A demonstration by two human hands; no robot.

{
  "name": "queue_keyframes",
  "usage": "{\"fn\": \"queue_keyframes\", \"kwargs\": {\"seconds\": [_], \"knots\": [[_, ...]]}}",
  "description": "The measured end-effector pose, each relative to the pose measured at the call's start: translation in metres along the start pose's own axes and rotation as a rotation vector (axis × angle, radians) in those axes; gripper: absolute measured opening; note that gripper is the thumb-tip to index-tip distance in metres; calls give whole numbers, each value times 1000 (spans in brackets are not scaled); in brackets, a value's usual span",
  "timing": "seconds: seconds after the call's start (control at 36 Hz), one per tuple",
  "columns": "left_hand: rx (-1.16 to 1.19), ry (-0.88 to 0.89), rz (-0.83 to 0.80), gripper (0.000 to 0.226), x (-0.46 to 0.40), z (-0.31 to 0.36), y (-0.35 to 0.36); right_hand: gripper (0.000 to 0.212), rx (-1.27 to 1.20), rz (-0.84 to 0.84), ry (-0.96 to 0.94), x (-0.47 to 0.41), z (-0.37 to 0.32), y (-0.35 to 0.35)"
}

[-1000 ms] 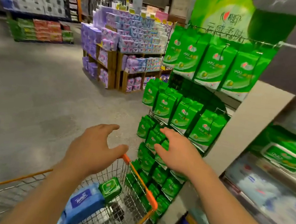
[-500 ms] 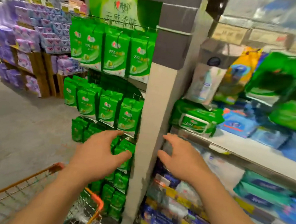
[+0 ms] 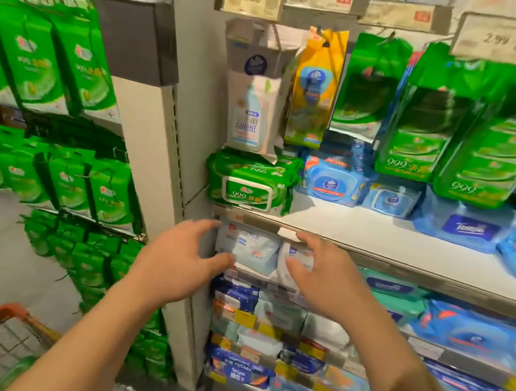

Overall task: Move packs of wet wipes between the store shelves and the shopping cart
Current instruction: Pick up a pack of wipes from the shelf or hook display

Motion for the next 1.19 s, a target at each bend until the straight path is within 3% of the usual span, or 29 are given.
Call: {"fn": "queue_keyframes", "kwargs": {"seconds": [0.25,0.61,0.69,0.78,0.92,1.03,1.19], "knots": [[7,-14,17,70,-43,-3,-2,54,-52,63,4,-41,6,-4],[312,-16,163,78,-118,-38,8,66,-210,139,102,-115,-6,7],[402,-62,191,61,-127,-46,17,71,-278,141,135,-125,0,11],[476,-108,233,26,-133,-45,21,83,-334,118,129,-134,4,12],[531,-152,292,23,-141,-41,23,89,-468,51,53,-163,1,17],[556,-223,346,23,-147,-40,30,124,-572,2,58,-185,4,29],[603,-299,402,22,-156,-44,39,143,-669,-41,53,-213,12,40]]}}
Point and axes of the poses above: each hand's wrist, its own x-axis away from the middle knuckle, its own y-axis out of the palm, z = x × y, the point moved 8 cm from there along -x, towards the middle knuckle, and after that the axes turned 5 degrees about y, right-handed, at the moved point
